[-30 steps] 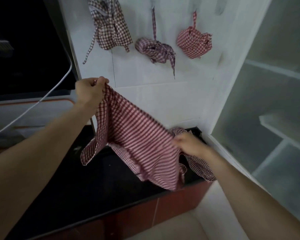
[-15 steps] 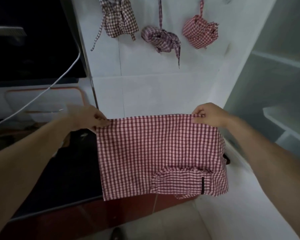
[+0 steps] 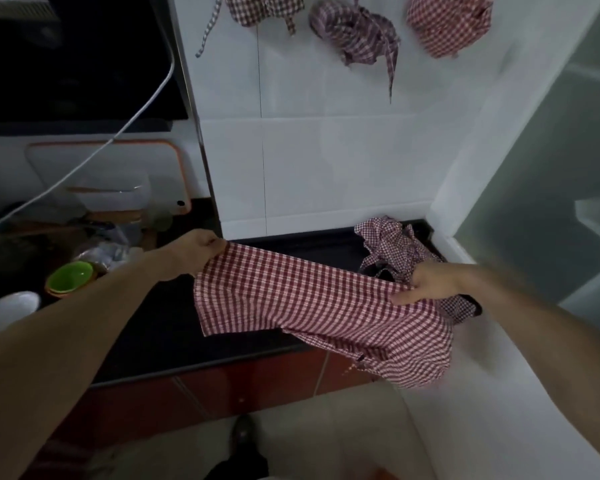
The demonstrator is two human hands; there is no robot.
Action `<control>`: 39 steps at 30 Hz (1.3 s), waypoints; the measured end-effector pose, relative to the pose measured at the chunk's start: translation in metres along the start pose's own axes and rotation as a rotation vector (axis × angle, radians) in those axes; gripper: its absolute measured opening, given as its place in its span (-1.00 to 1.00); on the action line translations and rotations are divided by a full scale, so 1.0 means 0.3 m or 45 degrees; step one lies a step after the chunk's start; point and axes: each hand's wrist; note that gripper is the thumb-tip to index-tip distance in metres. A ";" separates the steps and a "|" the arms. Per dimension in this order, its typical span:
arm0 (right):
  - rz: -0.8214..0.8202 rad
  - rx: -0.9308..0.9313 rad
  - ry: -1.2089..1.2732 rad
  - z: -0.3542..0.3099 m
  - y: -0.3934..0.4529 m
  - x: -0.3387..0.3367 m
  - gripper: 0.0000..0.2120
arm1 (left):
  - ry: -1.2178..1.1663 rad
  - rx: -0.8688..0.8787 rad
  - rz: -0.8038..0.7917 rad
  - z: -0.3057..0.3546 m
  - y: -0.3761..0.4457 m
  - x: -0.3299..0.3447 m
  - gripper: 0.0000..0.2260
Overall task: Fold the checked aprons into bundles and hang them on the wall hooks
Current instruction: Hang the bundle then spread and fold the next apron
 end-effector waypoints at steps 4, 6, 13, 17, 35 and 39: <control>-0.042 -0.053 0.185 0.037 0.044 -0.005 -0.43 | 0.132 -0.111 0.013 -0.114 0.086 -0.035 -0.62; 0.053 -0.091 0.255 0.034 0.093 -0.024 -0.46 | 0.153 -0.186 0.040 -0.158 0.126 -0.040 -0.61; 0.585 -0.238 0.368 -0.129 0.402 -0.095 -0.76 | 0.155 -0.366 0.156 -0.269 0.316 0.003 -0.69; 0.561 -0.215 0.329 -0.208 0.609 -0.061 -0.82 | 0.152 -0.527 0.318 -0.387 0.441 0.029 -0.67; 0.372 -0.163 0.351 -0.419 0.970 0.019 -0.83 | 0.382 0.203 -0.250 -0.090 0.736 0.551 -0.53; 0.150 -0.082 0.370 -0.418 0.984 0.022 -0.82 | 0.517 0.127 -0.529 -0.013 0.757 0.631 -0.25</control>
Point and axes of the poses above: each hand's wrist, its own y-axis towards the middle knuckle, its own x-axis out of the palm, z = x × y, and after that the axes turned 14 degrees about y, right-handed
